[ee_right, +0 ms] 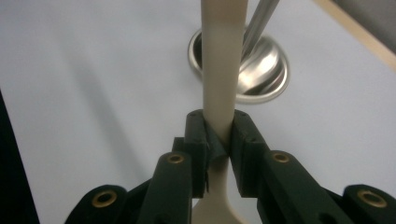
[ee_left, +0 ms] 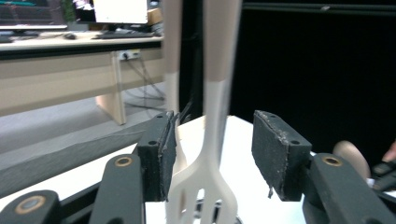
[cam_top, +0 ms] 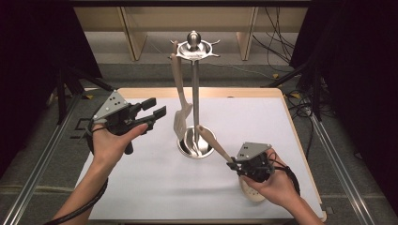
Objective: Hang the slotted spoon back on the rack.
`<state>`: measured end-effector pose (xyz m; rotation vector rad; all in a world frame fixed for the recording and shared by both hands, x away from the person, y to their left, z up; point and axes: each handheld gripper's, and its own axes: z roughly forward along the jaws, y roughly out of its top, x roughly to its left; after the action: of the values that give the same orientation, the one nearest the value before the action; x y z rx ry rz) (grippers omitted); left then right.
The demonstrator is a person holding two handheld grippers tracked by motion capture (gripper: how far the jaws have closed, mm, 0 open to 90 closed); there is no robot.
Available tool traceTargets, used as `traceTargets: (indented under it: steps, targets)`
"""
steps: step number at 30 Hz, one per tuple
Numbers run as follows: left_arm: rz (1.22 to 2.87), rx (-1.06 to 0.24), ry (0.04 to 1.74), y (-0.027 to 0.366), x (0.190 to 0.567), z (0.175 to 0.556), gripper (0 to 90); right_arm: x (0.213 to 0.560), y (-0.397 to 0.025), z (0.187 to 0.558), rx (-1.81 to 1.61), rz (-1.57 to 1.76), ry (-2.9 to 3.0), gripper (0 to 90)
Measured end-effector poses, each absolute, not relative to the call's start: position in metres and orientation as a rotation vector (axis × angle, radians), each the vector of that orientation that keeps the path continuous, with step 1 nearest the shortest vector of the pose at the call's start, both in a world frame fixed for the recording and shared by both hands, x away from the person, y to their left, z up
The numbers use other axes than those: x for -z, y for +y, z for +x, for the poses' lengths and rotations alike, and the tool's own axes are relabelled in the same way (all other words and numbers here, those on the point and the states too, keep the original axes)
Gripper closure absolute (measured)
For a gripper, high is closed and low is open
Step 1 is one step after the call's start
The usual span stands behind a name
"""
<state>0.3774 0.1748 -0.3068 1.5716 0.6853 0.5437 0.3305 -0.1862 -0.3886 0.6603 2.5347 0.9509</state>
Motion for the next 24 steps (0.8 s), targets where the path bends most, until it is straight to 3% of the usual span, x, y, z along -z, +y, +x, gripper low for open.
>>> traceTargets:
  steps: [17,24]
  targets:
    - [1.665,-0.355,0.541,0.105,0.316,0.355,40.8,0.361,-0.163,0.342,-1.099,0.719,2.362,79.3]
    - [1.647,-0.348,0.543,0.087,0.316,0.360,43.1,0.356,-0.156,0.341,-1.130,0.753,2.339,79.3]
